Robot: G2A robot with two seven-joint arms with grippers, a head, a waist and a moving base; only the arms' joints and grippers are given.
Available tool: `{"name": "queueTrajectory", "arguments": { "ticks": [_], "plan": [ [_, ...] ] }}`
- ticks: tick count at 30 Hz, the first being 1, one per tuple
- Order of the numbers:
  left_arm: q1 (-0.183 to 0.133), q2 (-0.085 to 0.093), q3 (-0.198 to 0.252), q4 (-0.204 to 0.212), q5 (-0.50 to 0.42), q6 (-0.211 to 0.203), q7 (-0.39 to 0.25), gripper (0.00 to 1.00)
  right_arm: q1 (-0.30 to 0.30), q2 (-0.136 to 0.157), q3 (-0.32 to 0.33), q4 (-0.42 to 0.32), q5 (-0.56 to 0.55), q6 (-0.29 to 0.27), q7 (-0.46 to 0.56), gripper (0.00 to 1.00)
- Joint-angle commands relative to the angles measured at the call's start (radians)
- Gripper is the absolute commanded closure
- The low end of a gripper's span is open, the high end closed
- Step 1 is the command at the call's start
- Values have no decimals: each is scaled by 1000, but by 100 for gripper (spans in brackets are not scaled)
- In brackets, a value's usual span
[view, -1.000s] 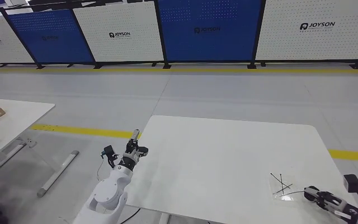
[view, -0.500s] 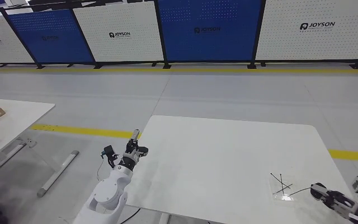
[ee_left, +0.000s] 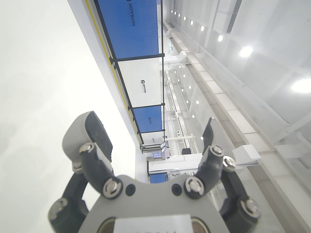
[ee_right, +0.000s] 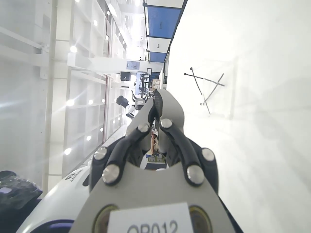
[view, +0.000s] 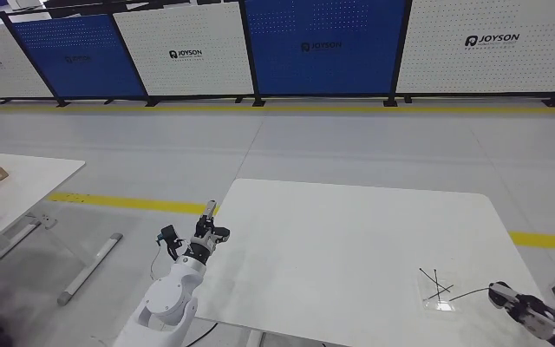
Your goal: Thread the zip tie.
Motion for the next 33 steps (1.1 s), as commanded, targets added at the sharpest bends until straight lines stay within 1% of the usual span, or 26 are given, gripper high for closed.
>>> {"name": "queueTrajectory", "arguments": {
  "ticks": [1, 3, 7, 9, 10, 11, 13, 14, 15, 16, 17, 33],
  "plan": [
    [0, 0, 0, 0, 0, 0, 0, 0, -2, -1, -2, -5, 0, 0, -12, 100],
    [0, 0, 0, 0, 0, 0, 0, 0, -15, -4, -10, -29, 13, -8, -30, 100],
    [0, 0, 0, 0, 0, 0, 0, 0, -67, -12, -5, -100, 90, -40, -71, 100],
    [0, 0, 0, 0, 0, 0, 0, 0, -113, -20, -7, -171, 129, -67, -126, 100],
    [0, 0, 0, 0, 0, 0, 0, 0, -136, -24, -10, -205, 134, -77, -160, 100],
    [0, 0, 0, 0, 0, 0, 0, 0, -164, -29, -17, -257, 133, -88, -207, 100],
    [0, 0, 0, 0, 0, 0, 0, 0, -205, -36, -37, -337, 123, -97, -284, 100],
    [0, 0, 0, 0, 0, 0, 0, 0, -227, -41, -59, -388, 118, -98, -315, 100],
    [0, 0, 0, 0, 0, 0, 0, 0, -239, -45, -83, -416, 115, -95, -337, 100],
    [0, 0, 0, 0, 0, 0, 0, 0, -243, -49, -108, -433, 85, -95, -382, 100],
    [0, 0, 0, 0, 0, 0, 0, 0, -243, -53, -133, -446, 58, -97, -424, 100],
    [0, 0, 0, 0, 0, 0, 0, 0, -241, -53, -132, -447, 59, -97, -433, 100]
  ]
}}
